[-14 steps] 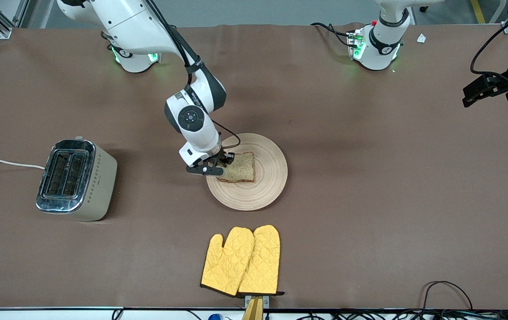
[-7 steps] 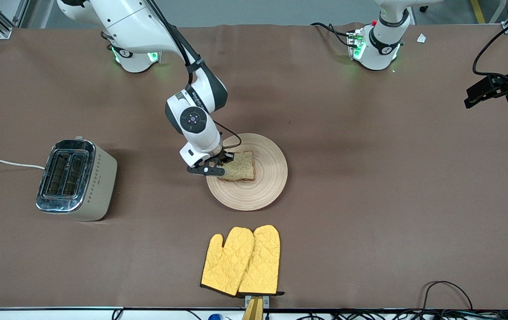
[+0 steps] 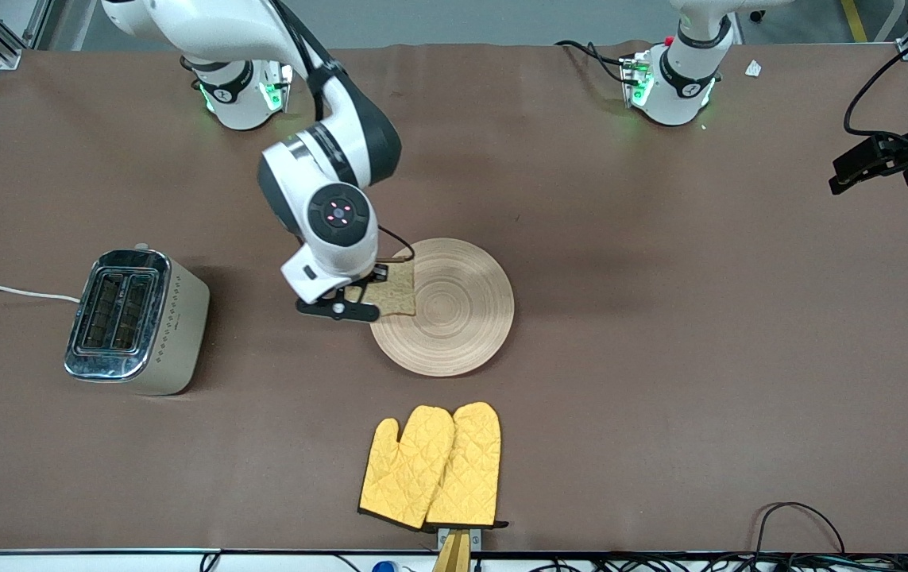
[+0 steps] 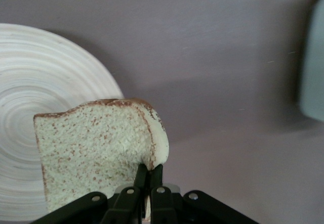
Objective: Move plate and put bread in toaster
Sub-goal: 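Grasp the bread slice edge with the right gripper and lift, then carry the bread slice with the right gripper over the toaster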
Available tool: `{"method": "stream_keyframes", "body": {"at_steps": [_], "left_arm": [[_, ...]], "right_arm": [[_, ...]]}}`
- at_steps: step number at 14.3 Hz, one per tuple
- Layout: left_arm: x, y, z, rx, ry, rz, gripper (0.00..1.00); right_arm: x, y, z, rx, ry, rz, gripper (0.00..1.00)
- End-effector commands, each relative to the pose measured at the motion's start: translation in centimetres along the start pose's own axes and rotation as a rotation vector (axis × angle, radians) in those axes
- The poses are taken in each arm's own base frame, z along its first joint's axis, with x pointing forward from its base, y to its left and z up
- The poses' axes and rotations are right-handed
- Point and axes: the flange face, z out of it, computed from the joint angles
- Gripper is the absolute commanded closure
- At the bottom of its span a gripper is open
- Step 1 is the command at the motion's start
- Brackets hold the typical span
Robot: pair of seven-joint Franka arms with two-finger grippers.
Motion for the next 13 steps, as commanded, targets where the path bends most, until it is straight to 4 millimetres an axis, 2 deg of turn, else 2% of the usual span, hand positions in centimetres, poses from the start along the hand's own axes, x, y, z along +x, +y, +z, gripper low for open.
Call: {"method": "stream_keyframes", "body": {"at_steps": [1,4,6,10,13], "left_arm": [[-0.2,0.1,-0.1,-0.014,0.011,0.012,0.00],[-0.2,0.3,-0.1,-0.014,0.011,0.017,0.00],[-0.2,0.4,0.0,-0.014,0.009,0.020,0.00],[-0.1,0.6,0.2,-0.016,0.004,0.024,0.00],[-0.1,0.9,0.2,-0.016,0.003,0.030,0.00]], "right_arm": [[0.0,5.0,-2.8,-0.132,0.023,-0.041,1.00],[0.7,11.1,-4.0,-0.288,-0.024,-0.093,1.00],[1.3,13.7,-4.1,-0.428,-0.024,-0.082,1.00],[1.9,16.0,-4.1,-0.634,-0.006,-0.025,1.00],[2.8,17.1,-2.7,-0.823,-0.008,0.004,1.00]]}}
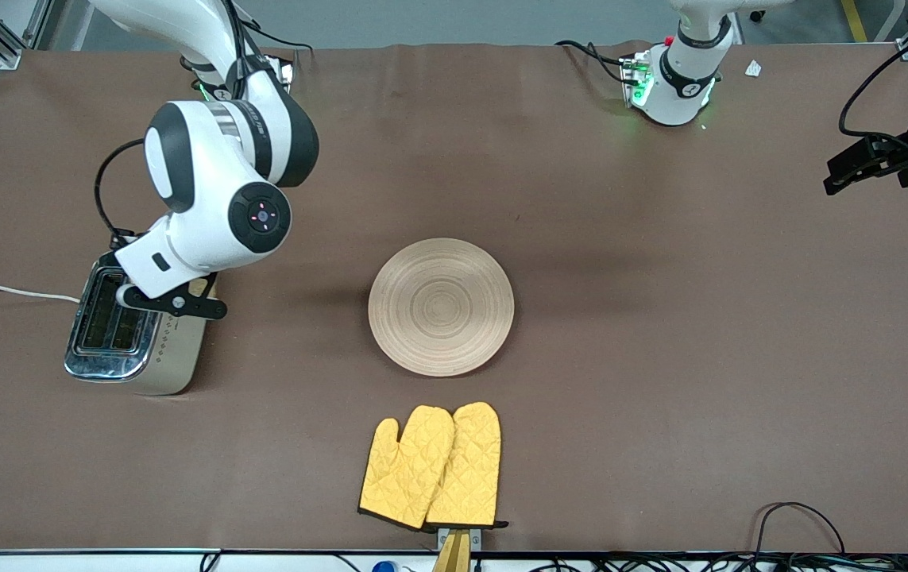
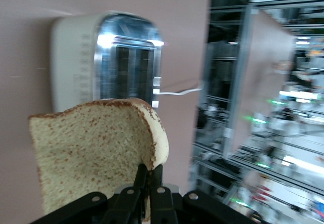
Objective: Move plate and put bread in toaster
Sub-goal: 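Carry the bread slice with the right gripper over the toaster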
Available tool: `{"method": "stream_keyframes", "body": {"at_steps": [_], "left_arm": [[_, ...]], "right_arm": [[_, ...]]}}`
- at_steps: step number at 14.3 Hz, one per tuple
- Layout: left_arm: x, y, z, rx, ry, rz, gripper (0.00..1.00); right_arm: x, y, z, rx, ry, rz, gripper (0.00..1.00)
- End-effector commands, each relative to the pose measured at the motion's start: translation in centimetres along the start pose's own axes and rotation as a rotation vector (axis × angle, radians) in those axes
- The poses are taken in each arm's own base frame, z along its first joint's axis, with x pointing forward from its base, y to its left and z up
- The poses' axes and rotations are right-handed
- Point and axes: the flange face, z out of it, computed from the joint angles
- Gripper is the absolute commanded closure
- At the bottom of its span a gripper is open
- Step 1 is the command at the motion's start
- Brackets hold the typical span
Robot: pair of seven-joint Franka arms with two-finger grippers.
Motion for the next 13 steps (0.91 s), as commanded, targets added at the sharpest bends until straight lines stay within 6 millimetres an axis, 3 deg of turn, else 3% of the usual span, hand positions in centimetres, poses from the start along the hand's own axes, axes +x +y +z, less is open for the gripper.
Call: {"method": "stream_keyframes", "body": {"at_steps": [1,5,7,13], "left_arm": [[-0.1,0.4,0.0,-0.015,0.007,0.020,0.00],[0.0,0.4,0.3,-0.015,0.001,0.020,0.00],[0.1,0.5,0.3,-0.015,0.000,0.022,0.00],[0.3,0.8,0.8,-0.031,-0.008,0.022,0.00]], "right_arm": [[0.8,-0.3,1.4,-0.151,0.010,0.021,1.00],[1.7,-1.7,4.1,-0.314,0.064,0.001,1.00],[2.5,-0.7,5.2,-0.333,0.069,0.058,1.00],[3.9,-0.6,8.6,-0.361,0.112,0.058,1.00]]}}
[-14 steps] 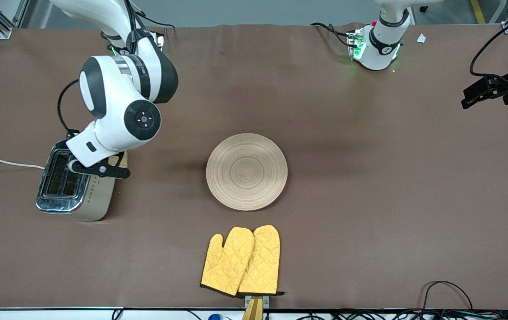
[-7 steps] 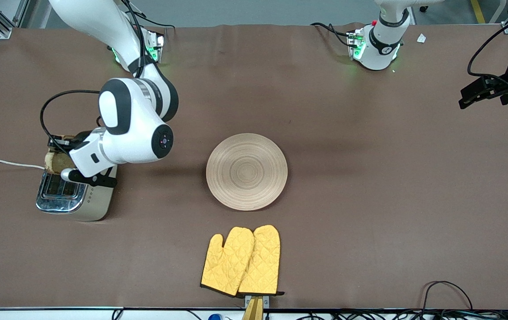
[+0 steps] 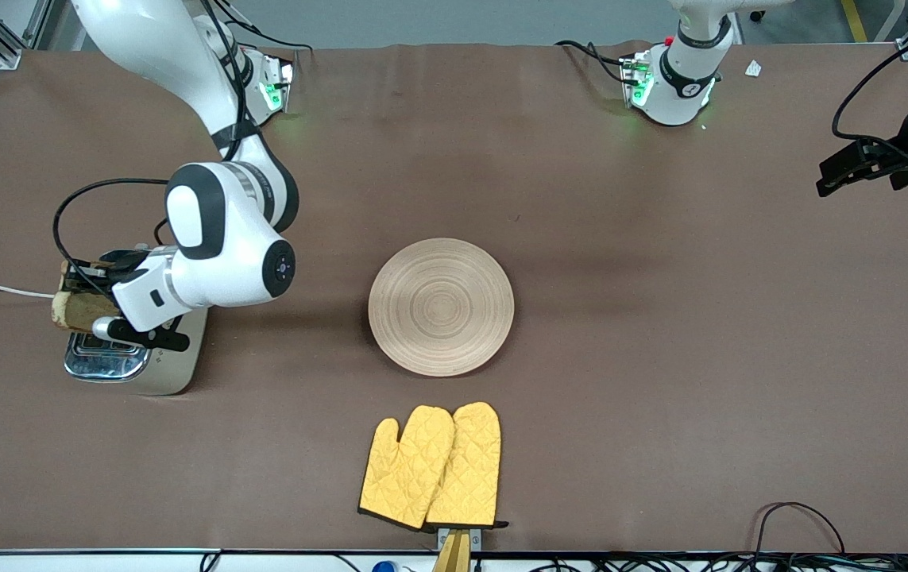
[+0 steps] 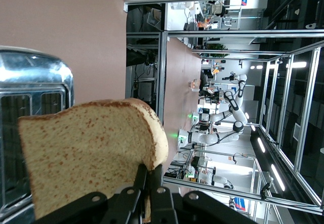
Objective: Move plate and put bread in toaster
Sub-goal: 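Carry the bread slice with the right gripper over the toaster, then lower the bread slice into the toaster slot with the right gripper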
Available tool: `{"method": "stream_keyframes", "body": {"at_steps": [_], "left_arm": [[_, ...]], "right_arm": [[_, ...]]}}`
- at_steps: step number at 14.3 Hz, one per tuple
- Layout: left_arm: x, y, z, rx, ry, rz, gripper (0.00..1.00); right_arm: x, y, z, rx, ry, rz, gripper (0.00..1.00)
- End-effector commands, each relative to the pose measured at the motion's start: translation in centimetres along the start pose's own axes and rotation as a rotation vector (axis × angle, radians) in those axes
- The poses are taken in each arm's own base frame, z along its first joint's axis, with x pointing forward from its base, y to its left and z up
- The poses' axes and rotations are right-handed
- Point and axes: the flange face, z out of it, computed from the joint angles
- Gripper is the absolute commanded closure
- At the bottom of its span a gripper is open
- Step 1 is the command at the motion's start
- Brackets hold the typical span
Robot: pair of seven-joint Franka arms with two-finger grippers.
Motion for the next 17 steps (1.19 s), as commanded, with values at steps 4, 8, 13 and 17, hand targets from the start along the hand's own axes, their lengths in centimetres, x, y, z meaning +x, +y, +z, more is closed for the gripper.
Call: {"method": "stream_keyframes", "body": {"at_steps": [4,8,13,17], "left_arm": [[0.3,0.5,0.5,-0.042,-0.003,0.014,0.00],[0.3,0.9,0.4,-0.041,-0.002,0.005,0.00],[0.2,0.9,0.3,-0.038,-0.001,0.006,0.00],[0.2,0.9,0.2,-0.037,0.000,0.006,0.00]], "right_arm": [[-1.2,-2.3,2.3,-0.023,0.049,0.039,1.00],[-1.4,-2.7,2.8,-0.025,0.045,0.056,1.00],[-2.1,-3.7,4.1,-0.030,0.037,0.058,1.00],[-2.0,-4.1,4.0,-0.022,0.049,0.064,1.00]]}}
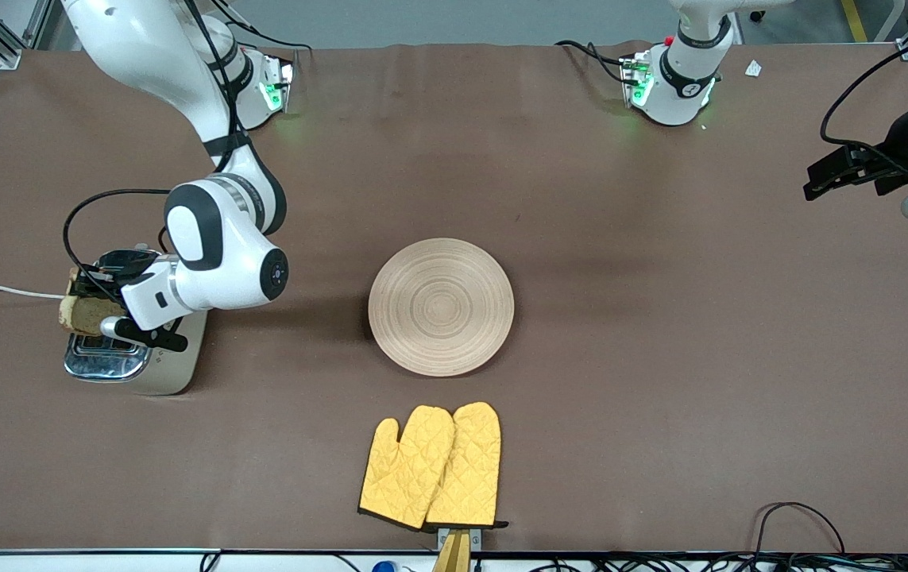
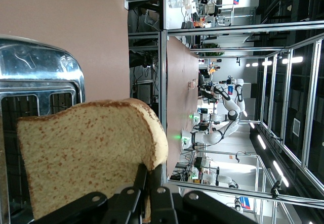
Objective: Move plate and put bread in toaster
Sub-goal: 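Lower the bread slice into the toaster slot with the right gripper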
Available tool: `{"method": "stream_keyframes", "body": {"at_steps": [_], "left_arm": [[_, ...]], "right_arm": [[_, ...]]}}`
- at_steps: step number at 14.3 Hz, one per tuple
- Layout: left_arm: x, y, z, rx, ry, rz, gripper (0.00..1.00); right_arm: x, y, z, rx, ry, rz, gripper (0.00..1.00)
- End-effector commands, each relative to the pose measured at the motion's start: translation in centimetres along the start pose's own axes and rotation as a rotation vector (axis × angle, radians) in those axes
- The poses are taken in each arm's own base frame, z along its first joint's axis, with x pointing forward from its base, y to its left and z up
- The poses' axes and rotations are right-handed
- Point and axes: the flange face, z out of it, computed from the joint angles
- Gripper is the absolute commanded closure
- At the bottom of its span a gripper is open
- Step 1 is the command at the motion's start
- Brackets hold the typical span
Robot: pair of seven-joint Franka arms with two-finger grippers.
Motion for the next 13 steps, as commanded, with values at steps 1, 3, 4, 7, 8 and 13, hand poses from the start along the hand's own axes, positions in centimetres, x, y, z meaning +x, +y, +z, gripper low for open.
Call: {"method": "stream_keyframes", "body": {"at_steps": [1,3,4,7,8,13], "left_arm": [[-0.13,0.19,-0.34,-0.009,0.010,-0.004,0.00],[-0.14,0.27,-0.33,-0.009,0.010,-0.002,0.00],[-0.14,0.27,-0.33,-0.009,0.010,-0.002,0.00],[-0.15,0.33,-0.40,-0.007,0.012,-0.001,0.00],[-0.15,0.33,-0.40,-0.007,0.012,-0.001,0.00],[-0.10,0.30,-0.33,-0.004,0.011,-0.001,0.00]], "right_arm": [[-0.60,0.70,0.26,0.003,0.039,0.018,1.00],[-0.42,0.55,0.28,0.005,0.045,0.017,1.00],[-0.38,0.52,0.24,0.008,0.049,0.018,1.00],[0.03,0.78,0.22,0.001,0.066,0.026,1.00],[0.08,0.74,0.16,0.005,0.071,0.025,1.00],[-0.03,0.28,0.15,0.003,0.066,0.074,1.00]]}}
